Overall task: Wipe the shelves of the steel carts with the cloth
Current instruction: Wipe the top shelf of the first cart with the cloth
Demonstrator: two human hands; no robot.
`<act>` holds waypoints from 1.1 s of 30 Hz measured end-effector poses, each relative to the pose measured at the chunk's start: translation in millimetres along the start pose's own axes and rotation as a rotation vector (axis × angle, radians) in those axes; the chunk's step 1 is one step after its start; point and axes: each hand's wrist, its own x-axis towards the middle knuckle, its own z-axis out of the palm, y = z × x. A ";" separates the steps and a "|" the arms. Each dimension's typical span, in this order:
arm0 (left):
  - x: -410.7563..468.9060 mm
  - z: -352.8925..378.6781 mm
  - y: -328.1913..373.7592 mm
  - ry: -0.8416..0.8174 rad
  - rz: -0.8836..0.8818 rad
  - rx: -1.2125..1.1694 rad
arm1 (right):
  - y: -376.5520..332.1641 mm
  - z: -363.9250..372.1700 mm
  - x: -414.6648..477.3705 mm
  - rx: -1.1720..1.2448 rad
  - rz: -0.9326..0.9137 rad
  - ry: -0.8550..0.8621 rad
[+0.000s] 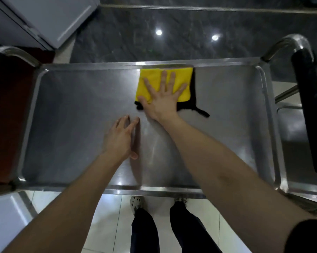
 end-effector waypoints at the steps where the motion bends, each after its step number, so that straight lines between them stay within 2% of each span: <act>1: 0.3 0.6 -0.3 0.003 0.003 0.007 | -18.2 4.7 1.2 -0.021 -0.114 -0.022; 3: 1.0 1.6 -1.4 0.005 0.005 0.002 | -31.4 4.7 11.2 -0.025 -0.213 -0.051; 7: 1.9 2.1 -3.8 0.008 0.002 -0.020 | 10.2 -5.5 25.6 -0.019 -0.215 -0.008; 11: 1.5 2.1 -3.9 -0.001 -0.002 -0.034 | 125.9 -29.0 29.3 0.022 0.078 0.035; 15: 0.5 1.0 -0.8 -0.004 -0.003 -0.039 | 236.1 -47.1 -9.8 0.012 0.356 0.044; 17: -1.9 0.8 1.1 0.002 0.002 -0.039 | 240.4 -48.5 -29.9 0.011 0.457 0.048; 19: -3.9 2.1 0.5 0.012 0.008 -0.030 | 206.0 -42.5 -45.3 0.043 0.506 0.072; 21: -4.6 3.5 -0.5 0.016 0.012 -0.042 | 151.5 -27.8 -66.7 0.055 0.374 0.087; 25: -4.6 4.5 -3.7 0.015 0.030 -0.051 | 42.3 16.1 -150.6 0.043 -0.167 0.102; 27: -5.8 5.2 -3.8 0.002 0.029 -0.082 | 24.2 27.8 -186.8 0.047 -0.346 0.064; 31: -6.3 4.5 -5.1 -0.015 0.050 -0.104 | 87.7 10.1 -180.9 -0.046 -0.633 0.010; 33: -6.1 4.0 -5.3 -0.014 0.061 -0.106 | 147.3 -8.2 -166.9 -0.071 -0.531 -0.010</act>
